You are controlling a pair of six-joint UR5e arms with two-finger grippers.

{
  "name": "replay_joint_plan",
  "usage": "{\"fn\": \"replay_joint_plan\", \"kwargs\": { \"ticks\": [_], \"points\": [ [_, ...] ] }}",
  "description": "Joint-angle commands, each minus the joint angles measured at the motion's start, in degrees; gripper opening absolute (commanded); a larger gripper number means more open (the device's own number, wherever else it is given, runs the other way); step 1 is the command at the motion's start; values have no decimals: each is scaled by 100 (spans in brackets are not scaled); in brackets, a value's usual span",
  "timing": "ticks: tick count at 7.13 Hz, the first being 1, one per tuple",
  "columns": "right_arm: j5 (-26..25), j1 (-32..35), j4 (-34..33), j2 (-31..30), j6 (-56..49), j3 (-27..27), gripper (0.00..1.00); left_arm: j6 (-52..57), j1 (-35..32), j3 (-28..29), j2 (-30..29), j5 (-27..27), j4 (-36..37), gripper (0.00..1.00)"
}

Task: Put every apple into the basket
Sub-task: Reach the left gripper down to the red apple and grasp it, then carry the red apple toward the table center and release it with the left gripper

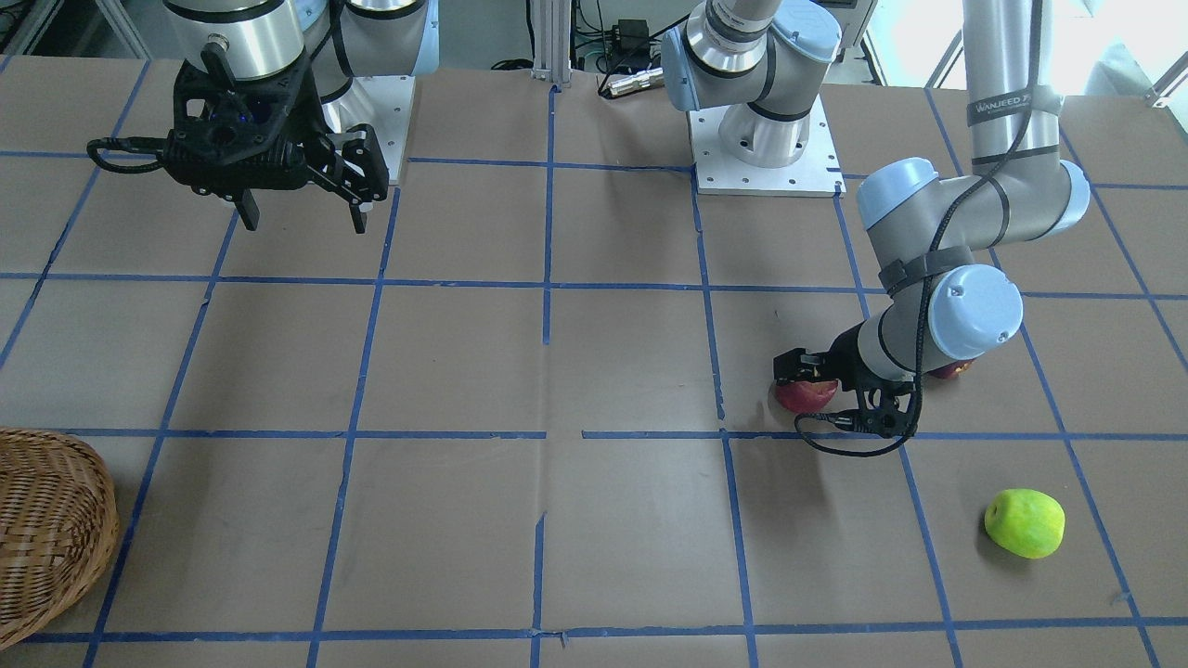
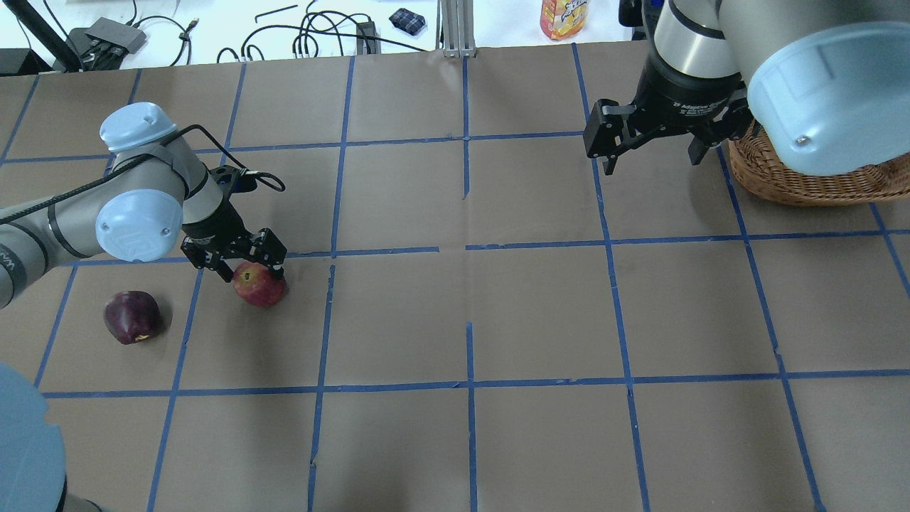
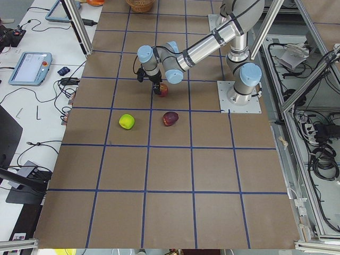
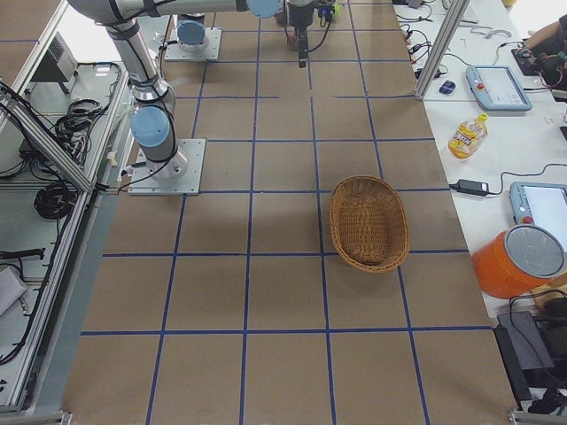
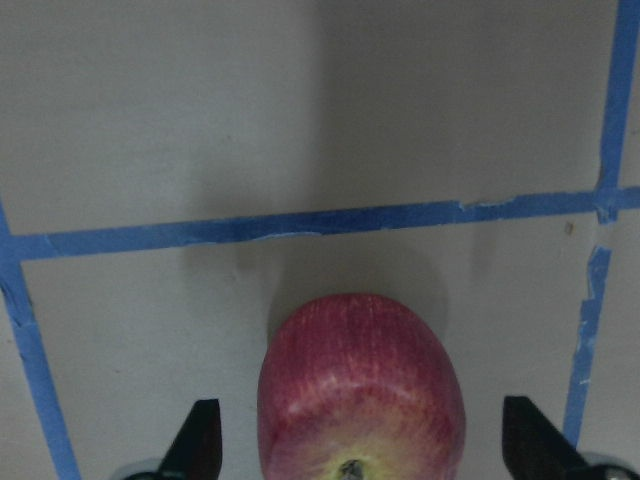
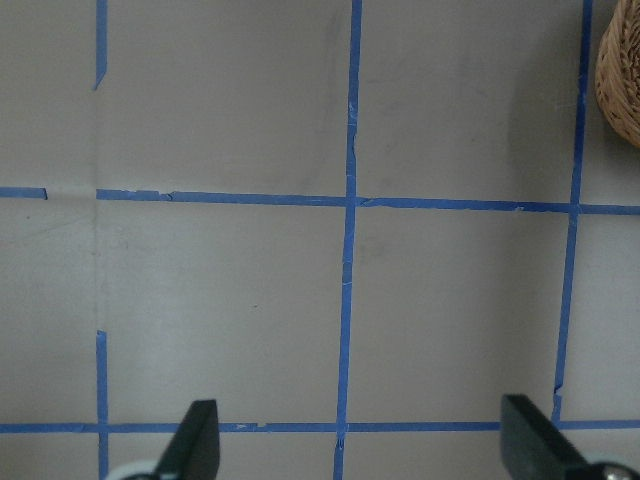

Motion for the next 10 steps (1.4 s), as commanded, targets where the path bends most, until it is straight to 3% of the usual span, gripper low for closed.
{"fn": "replay_joint_plan", "kwargs": {
  "ticks": [1,2,3,4,6,8,10],
  "points": [
    [0,-1,1,3,9,0,100,-108,1,-144,-42,109,24,2],
    [0,-1,1,-5,9,0,100,-203,-138,-32,63,624,-10,0],
    [-9,-1,1,3,0,0,100,-282,-305,65,177,533,-54,0],
    [-9,-1,1,3,0,0,100,-622,-706,144,335,367,-124,0],
    [-9,-1,1,-6,0,0,100,-2295,-2066,363,258,-466,-38,0],
    [-9,-1,1,-6,9,0,100,-3199,-3437,847,-31,-671,417,0],
    [-9,-1,10,-6,9,0,100,-3657,-3716,866,-357,-830,727,2]
  ]
}}
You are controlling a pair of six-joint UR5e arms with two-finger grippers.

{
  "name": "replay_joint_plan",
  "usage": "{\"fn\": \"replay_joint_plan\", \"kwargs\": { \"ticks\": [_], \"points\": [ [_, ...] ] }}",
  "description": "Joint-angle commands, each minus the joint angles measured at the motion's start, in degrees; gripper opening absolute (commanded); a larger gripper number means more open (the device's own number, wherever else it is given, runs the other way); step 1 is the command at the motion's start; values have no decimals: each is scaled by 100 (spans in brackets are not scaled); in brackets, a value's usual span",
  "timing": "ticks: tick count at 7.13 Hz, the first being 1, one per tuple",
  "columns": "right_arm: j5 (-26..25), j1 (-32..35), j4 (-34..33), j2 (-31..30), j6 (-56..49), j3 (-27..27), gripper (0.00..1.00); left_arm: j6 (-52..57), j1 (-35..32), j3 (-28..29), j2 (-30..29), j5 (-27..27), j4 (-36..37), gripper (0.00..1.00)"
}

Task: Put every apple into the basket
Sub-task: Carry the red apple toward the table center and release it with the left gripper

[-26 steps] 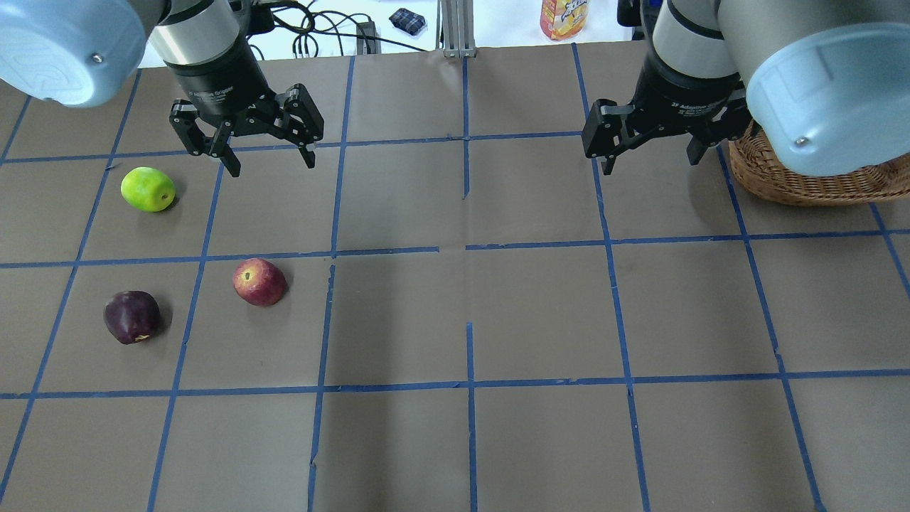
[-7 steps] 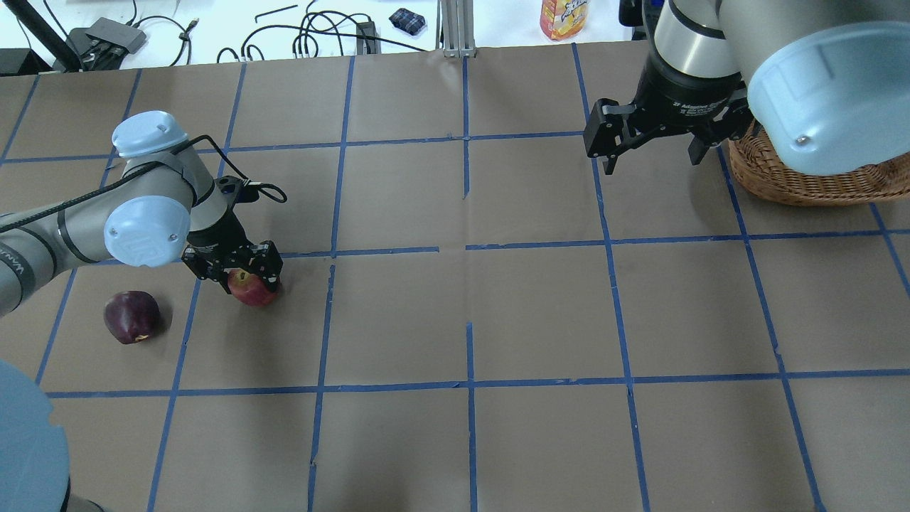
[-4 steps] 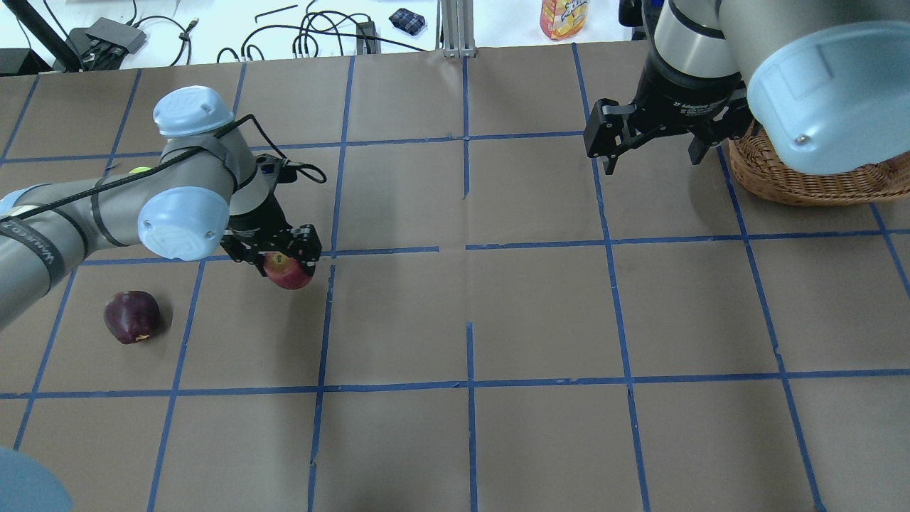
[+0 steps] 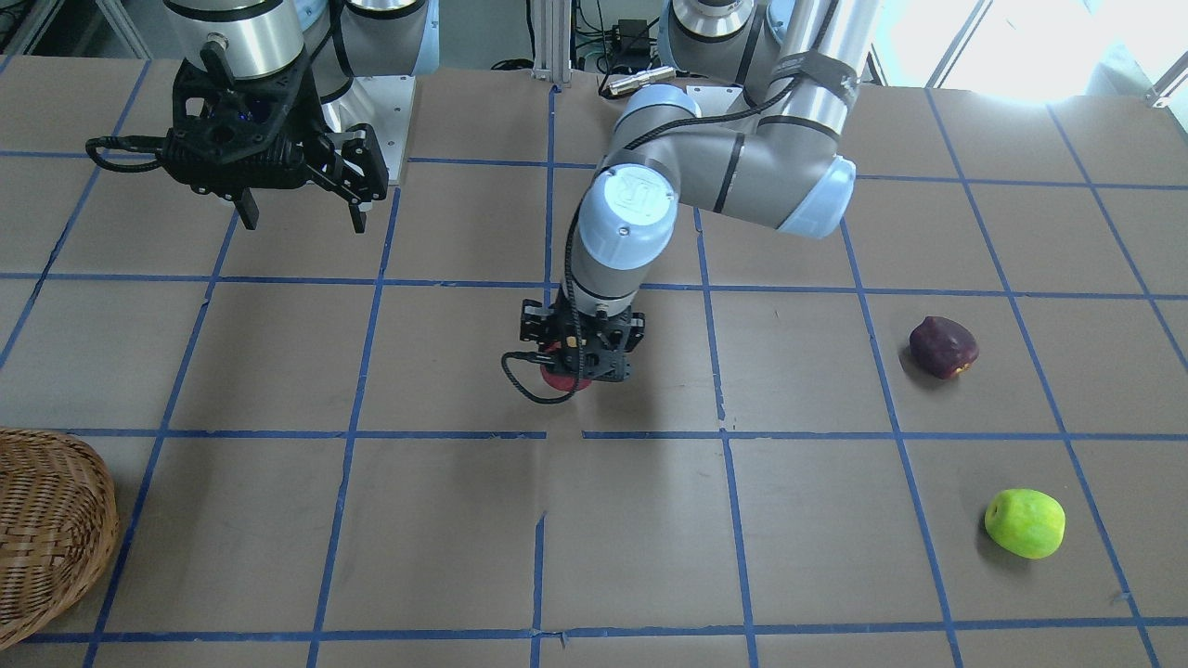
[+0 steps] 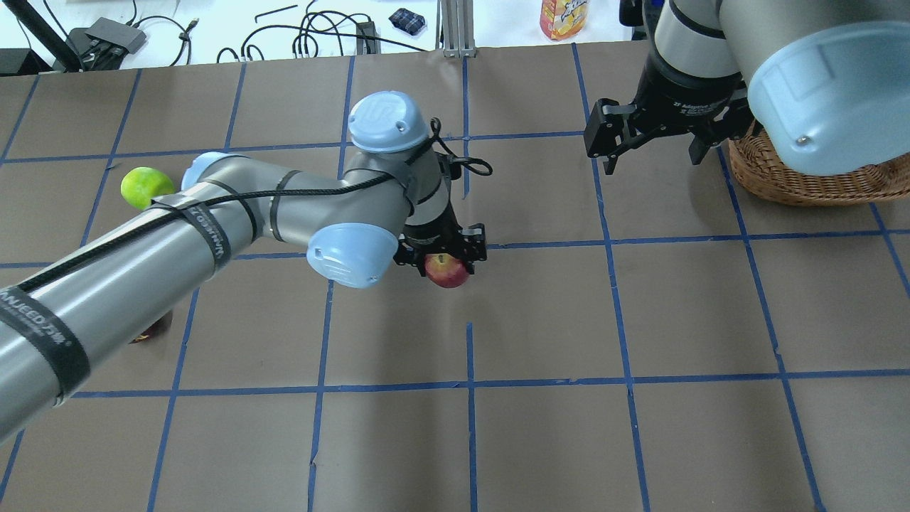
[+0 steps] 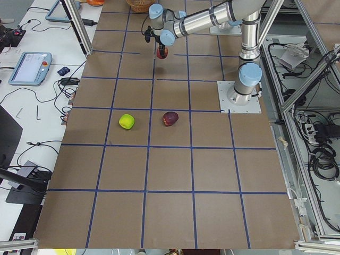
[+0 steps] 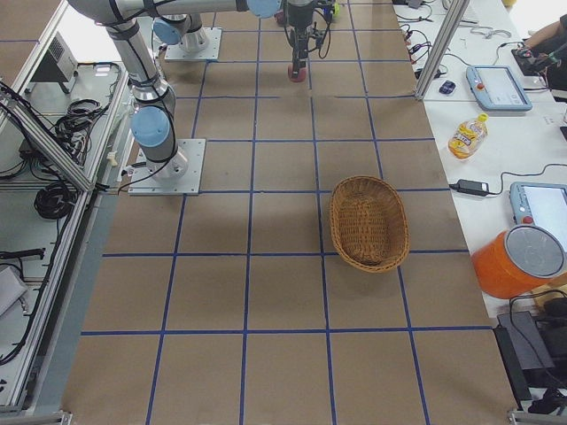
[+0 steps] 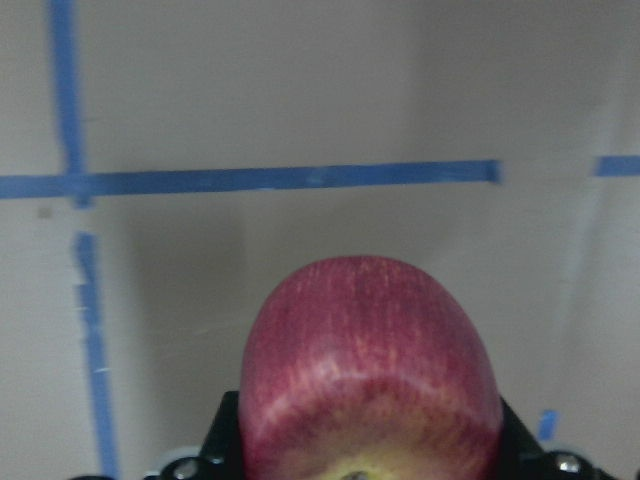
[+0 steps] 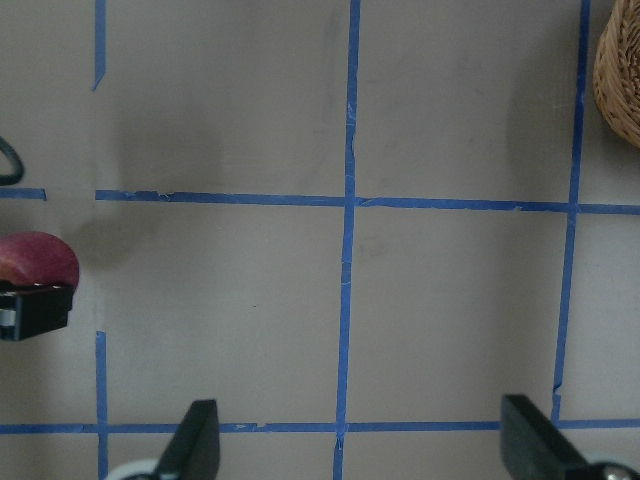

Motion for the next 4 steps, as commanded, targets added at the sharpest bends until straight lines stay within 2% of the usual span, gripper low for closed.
{"fn": "replay_joint_plan", "kwargs": {
  "ticks": [1,2,3,4],
  "points": [
    [0,0,-2,0,1,0,100,-224,-294,33,-360,-31,263,65],
    [0,0,-2,0,10,0,100,-171,-303,51,-448,126,604,100],
    [0,0,-2,0,1,0,100,-179,-303,112,-336,371,598,100],
    [0,0,-2,0,1,0,100,-171,-242,138,-239,287,494,100]
  ]
}}
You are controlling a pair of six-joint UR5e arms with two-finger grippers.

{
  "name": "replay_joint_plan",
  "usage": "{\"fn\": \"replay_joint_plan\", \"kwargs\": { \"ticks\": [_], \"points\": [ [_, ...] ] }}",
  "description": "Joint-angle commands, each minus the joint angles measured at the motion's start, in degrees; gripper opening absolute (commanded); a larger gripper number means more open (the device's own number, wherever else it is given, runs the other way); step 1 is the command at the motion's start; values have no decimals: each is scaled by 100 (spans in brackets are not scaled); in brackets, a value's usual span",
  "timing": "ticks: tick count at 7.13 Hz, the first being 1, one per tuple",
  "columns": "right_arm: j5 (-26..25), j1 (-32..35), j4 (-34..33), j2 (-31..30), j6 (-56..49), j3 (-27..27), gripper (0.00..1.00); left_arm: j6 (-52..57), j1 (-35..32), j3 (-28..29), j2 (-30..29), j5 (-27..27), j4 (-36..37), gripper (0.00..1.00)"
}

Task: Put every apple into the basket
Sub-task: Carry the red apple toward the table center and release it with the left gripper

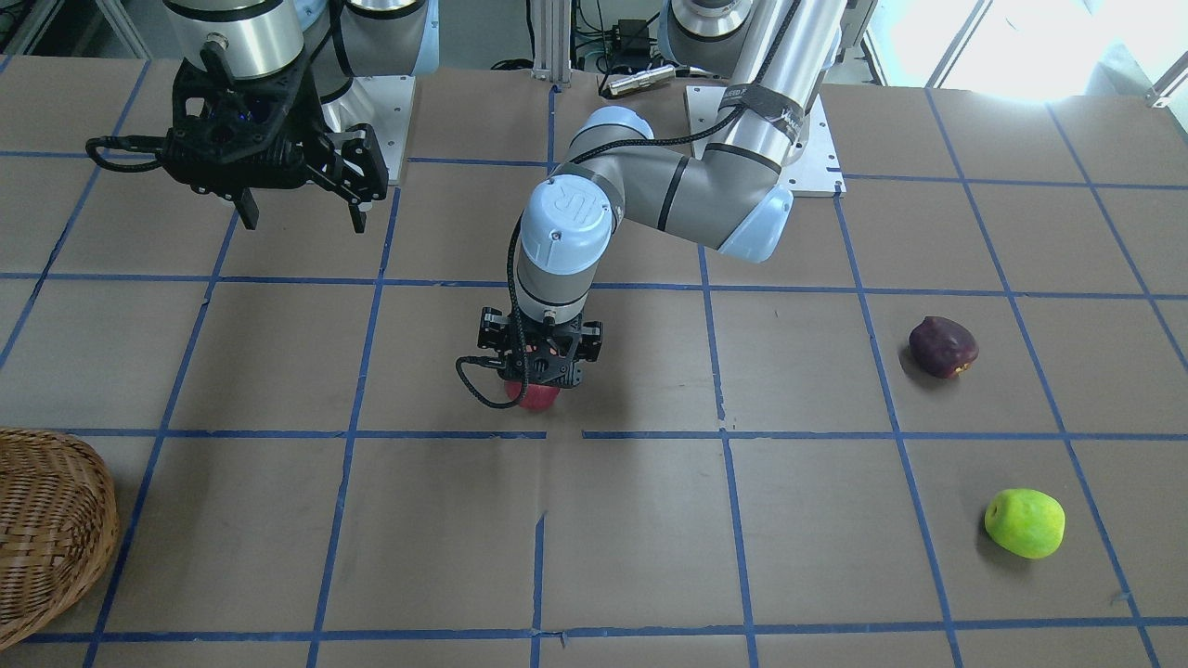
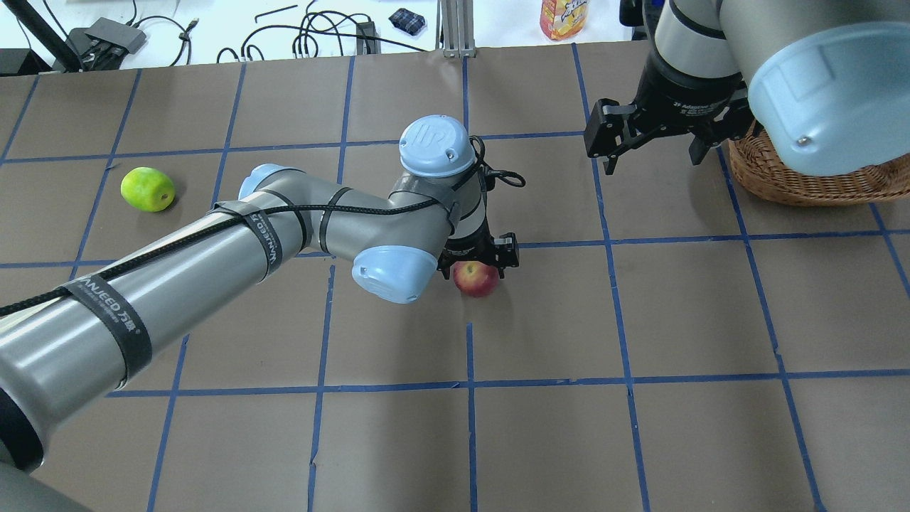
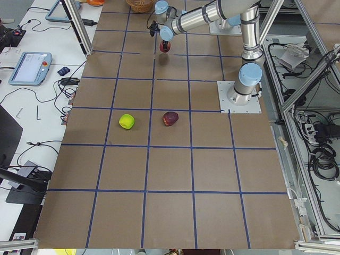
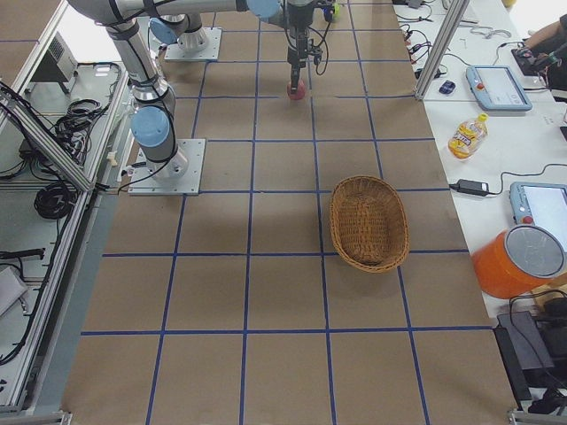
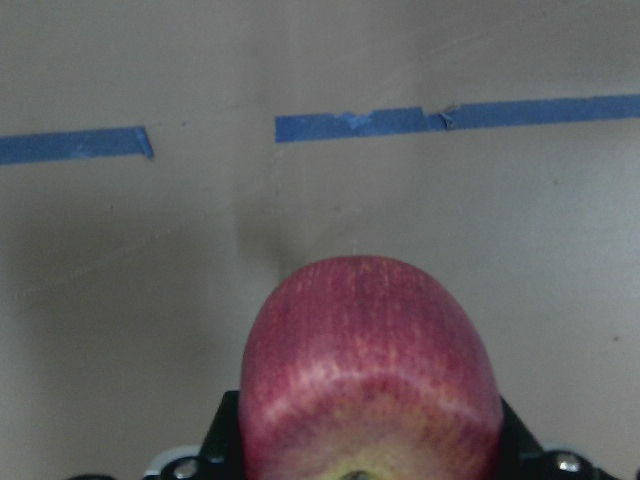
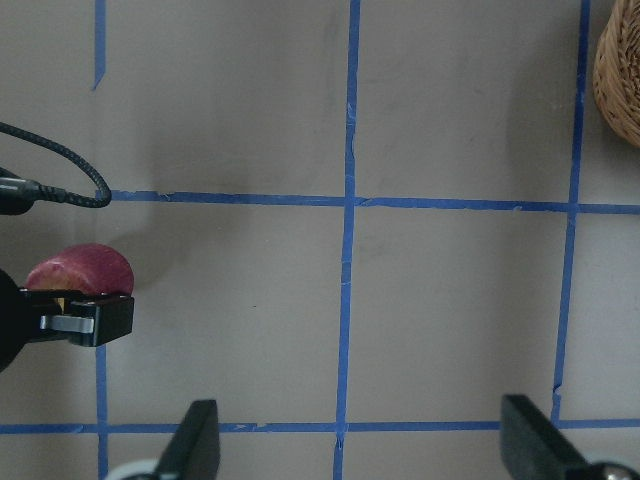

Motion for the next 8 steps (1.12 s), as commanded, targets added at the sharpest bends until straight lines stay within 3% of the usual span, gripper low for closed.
{"fn": "replay_joint_plan", "kwargs": {
  "ticks": [1,2,3,4,5,7,8],
  "points": [
    [9,0,-9,0,15,0,100,18,188,79,198,-58,-130,100],
    [0,0,0,0,7,0,100,79,460,97,339,-433,-331,100],
    [9,0,0,0,7,0,100,776,906,97,618,-445,-742,100],
    [0,0,0,0,7,0,100,1557,1702,97,874,42,-1642,100],
    [0,0,0,0,15,0,100,1861,2476,36,1050,1013,-1929,100],
    [17,61,-18,-35,33,-35,100,3956,3725,-210,1349,1923,-2301,100],
    [96,96,-18,-9,33,-18,100,4809,4654,-263,1342,2171,-2284,100]
  ]
}}
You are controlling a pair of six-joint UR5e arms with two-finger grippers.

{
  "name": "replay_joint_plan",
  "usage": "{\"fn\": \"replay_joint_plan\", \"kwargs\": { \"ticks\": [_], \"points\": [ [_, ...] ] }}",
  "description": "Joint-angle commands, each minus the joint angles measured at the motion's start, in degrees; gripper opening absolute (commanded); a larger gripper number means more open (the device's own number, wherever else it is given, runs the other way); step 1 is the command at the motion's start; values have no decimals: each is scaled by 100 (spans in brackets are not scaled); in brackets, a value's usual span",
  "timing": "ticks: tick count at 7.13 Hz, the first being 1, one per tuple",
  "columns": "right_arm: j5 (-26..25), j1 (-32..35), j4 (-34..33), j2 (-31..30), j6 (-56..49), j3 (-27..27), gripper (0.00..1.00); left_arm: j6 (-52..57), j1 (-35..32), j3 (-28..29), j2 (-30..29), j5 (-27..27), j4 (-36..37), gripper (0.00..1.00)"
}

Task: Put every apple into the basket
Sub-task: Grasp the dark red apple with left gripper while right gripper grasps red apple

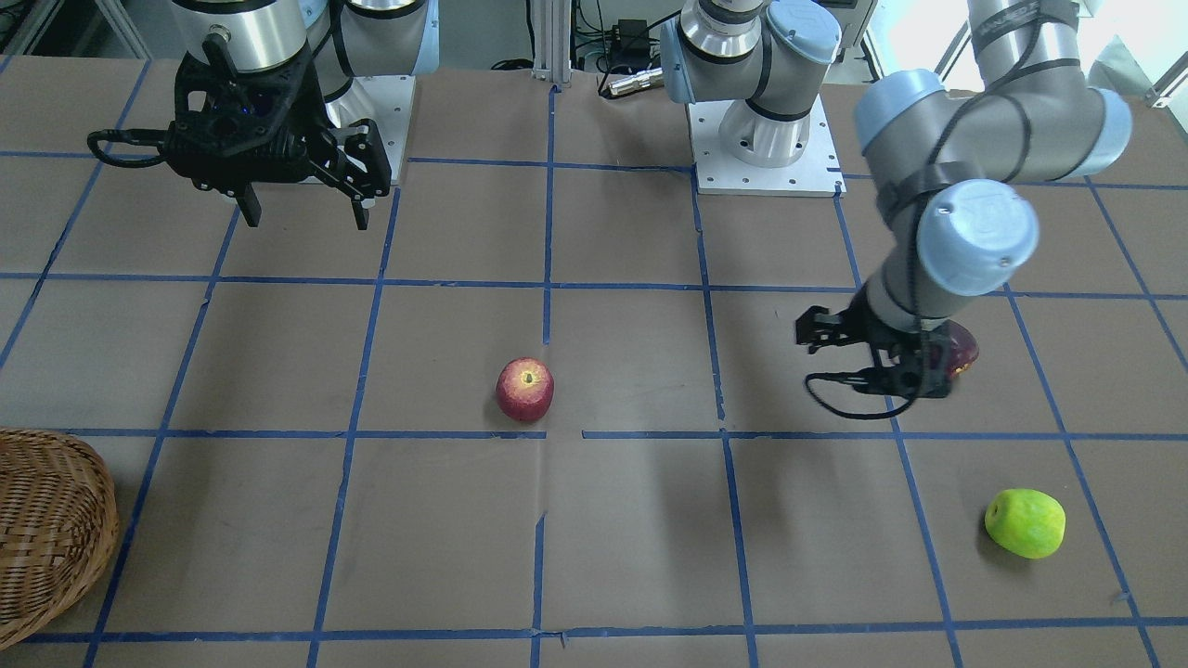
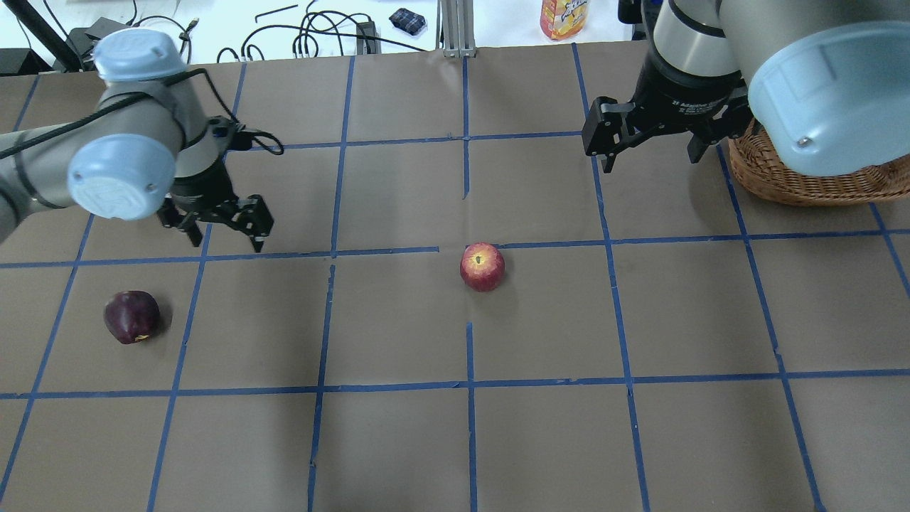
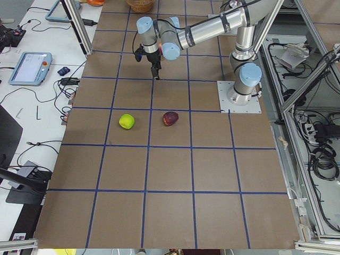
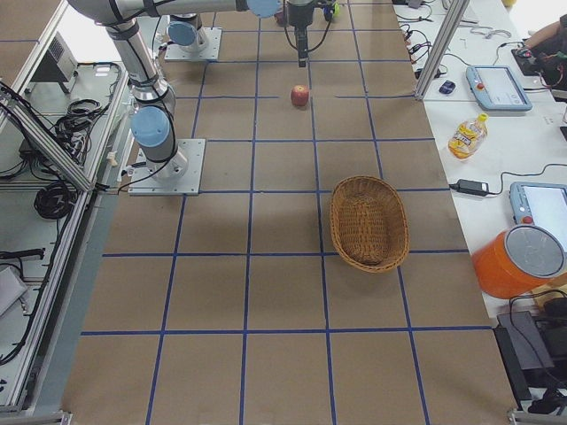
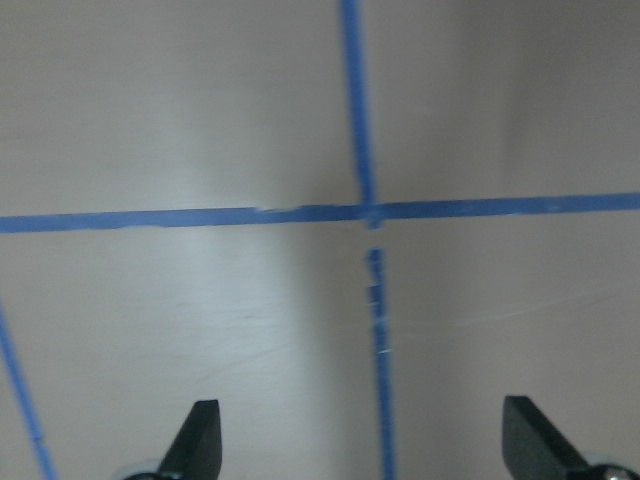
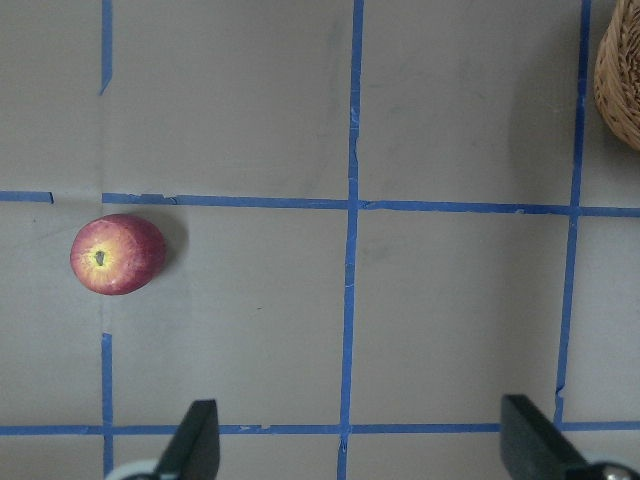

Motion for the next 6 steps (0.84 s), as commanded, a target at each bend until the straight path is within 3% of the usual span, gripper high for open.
{"fn": "replay_joint_plan", "kwargs": {
  "ticks": [1,2,3,5,6],
  "points": [
    [231,143,-13,43,63,81,100,1884,1885,-112,-142,321,-39,100],
    [790,292,-74,131,482,178,100,1919,2425,-278,-301,-185,-39,100],
    [908,354,-370,271,616,188,100,1910,2456,-366,-389,-329,126,100],
    [823,703,-1195,1085,696,179,100,1910,2465,-489,-670,-427,435,100],
    [822,915,-1365,1499,688,135,100,1901,2465,-551,-776,-723,575,100]
  ]
}}
